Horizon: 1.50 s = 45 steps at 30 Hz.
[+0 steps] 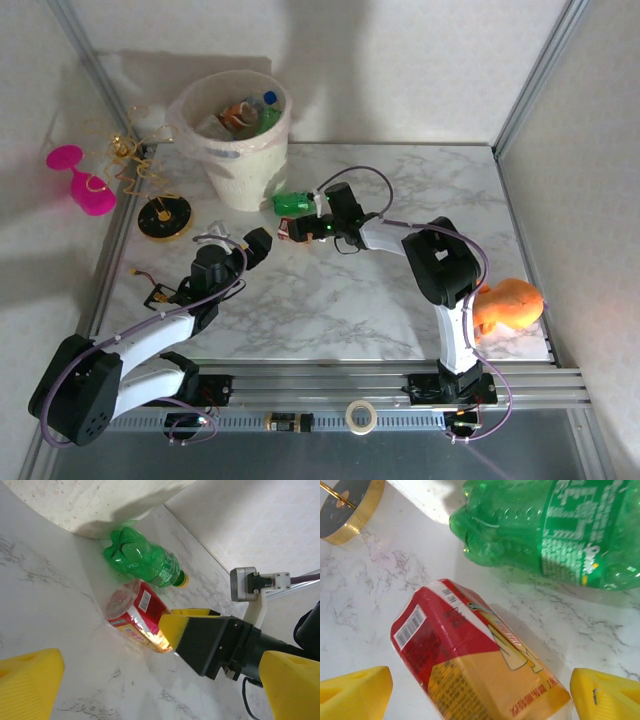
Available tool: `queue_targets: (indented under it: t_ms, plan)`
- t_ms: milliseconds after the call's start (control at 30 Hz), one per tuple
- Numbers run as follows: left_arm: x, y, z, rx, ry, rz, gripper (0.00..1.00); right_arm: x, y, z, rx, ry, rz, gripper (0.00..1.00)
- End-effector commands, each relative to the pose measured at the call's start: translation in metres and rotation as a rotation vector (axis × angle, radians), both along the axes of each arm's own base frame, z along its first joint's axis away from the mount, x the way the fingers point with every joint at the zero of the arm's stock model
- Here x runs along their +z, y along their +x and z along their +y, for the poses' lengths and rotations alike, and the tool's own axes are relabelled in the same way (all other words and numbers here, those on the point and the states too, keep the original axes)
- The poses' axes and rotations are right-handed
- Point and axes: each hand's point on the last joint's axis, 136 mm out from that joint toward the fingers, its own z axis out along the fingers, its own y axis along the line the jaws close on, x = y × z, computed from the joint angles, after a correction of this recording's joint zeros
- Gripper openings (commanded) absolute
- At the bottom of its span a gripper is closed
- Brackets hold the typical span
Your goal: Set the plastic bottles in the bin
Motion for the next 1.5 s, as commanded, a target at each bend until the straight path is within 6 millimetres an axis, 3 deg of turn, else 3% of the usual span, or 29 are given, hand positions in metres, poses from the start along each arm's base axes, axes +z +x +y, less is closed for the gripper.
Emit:
queue_targets:
  t_ms: [0,400,600,800,1167,1467]
  plan:
    - [0.016,0.003,-0.003,-0.001,-0.029,-0.04,1.0,-0.012,-0.005,0.003,0.013,-0.067,-0.019,0.91]
    - [0.019,-0.001,0.003,0.021,-0.022,-0.049,1.0,-0.04,-0.012,0.017,0.051,-0.283,-0.093,0.82]
    - [0.021,-0.002,0.004,0.025,-0.035,-0.055,1.0,-0.035,-0.015,0.021,0.066,-0.306,-0.133,0.65]
    - [0.03,-0.002,0.003,0.022,-0.057,-0.071,1.0,-0.011,-0.027,0.024,0.083,-0.27,-0.226,0.49]
    - [0.052,0.003,-0.018,-0.05,-0.15,-0.108,1.0,0.049,-0.067,0.003,0.035,-0.071,-0.269,0.46]
    - [0.083,0.005,-0.067,-0.184,-0.22,-0.15,0.94,0.103,-0.097,0.002,0.077,0.133,-0.275,0.46]
